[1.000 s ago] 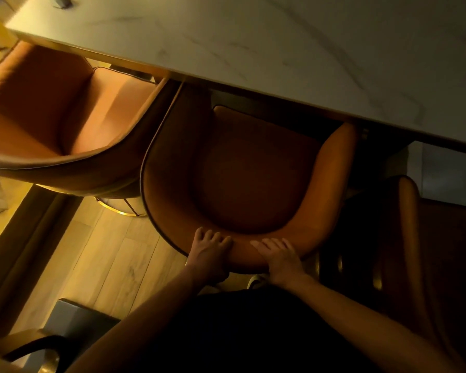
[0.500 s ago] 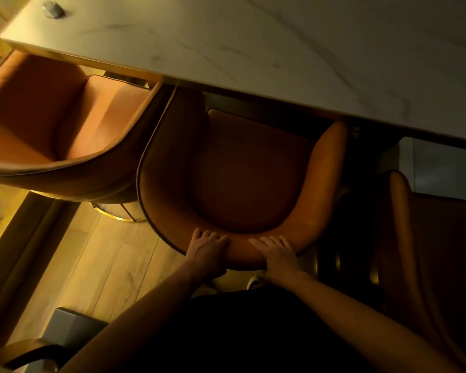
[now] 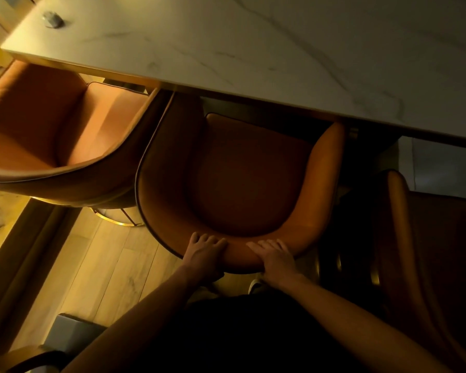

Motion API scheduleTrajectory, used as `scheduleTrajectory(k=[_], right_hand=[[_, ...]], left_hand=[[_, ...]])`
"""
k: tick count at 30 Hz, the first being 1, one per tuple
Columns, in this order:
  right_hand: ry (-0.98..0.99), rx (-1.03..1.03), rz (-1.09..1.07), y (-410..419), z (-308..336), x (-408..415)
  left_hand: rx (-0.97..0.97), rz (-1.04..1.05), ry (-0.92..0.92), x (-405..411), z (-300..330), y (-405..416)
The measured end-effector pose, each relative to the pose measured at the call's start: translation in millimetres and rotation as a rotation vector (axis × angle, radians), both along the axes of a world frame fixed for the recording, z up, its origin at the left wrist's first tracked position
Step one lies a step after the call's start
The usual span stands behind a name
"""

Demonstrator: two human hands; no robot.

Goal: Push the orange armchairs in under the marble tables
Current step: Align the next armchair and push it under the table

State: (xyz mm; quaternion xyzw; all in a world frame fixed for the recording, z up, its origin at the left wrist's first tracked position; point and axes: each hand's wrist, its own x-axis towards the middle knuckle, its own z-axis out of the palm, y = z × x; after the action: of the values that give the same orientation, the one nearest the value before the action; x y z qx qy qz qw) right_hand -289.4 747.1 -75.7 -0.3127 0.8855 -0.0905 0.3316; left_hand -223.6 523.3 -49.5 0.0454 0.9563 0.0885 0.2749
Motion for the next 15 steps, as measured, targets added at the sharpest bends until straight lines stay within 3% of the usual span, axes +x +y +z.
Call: scheduleTrajectory(k=[9,15], right_hand=[[-0.066,0.181,-0.060,-23.9,-2.5,5.2],[-0.136,0.135,-0.112,-77.3,19.6,30.7]], left_hand=[[0.086,-0.111,0.090,8.2,7.3,-56.0],[0.078,-0.231,0.044,-1.5,9.6,-106.7]])
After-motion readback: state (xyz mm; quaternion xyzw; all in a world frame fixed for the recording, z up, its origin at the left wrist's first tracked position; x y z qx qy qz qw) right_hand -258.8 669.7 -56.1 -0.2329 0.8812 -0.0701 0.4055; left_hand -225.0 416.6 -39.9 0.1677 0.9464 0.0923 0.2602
